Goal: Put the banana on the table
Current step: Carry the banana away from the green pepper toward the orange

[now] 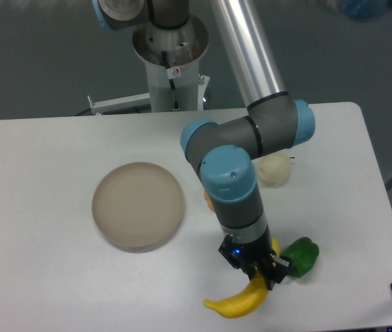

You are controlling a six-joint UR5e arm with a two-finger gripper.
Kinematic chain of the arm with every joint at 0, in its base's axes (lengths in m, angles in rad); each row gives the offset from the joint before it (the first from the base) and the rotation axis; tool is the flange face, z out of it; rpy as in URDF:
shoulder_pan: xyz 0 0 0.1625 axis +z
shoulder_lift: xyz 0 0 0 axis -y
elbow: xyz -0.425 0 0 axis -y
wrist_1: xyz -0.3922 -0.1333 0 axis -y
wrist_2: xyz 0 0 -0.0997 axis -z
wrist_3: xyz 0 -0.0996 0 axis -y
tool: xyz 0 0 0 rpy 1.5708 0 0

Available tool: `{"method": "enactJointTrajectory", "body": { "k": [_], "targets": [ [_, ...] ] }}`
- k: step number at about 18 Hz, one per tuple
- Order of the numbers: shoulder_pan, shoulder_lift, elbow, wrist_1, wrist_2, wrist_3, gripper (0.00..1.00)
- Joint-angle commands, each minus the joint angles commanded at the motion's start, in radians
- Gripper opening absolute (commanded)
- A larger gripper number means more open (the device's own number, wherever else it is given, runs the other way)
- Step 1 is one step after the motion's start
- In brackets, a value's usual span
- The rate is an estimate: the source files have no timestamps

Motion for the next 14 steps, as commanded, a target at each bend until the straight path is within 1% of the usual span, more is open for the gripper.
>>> {"method": "enactJointTrajectory", "body": {
  "k": [1, 3, 6, 7, 9, 14],
  "targets": [
    [-0.002, 0.009, -0.025, 0.0, -0.002, 0.0, 0.34],
    [0.0, 0.022, -0.052, 0.0, -0.005, -0.002, 0.34],
    [-0.002, 0.015, -0.071, -0.003, -0.006, -0.003, 0.34],
    [-0.002, 0.011, -0.089, -0.002, -0.008, -0.009, 0.34],
    [-0.003, 0.003, -0.097, -0.003, -0.009, -0.018, 0.34],
    [-0.006, -0.009, -0.103, -0.006, -0.023, -0.093, 0.34]
  ]
}}
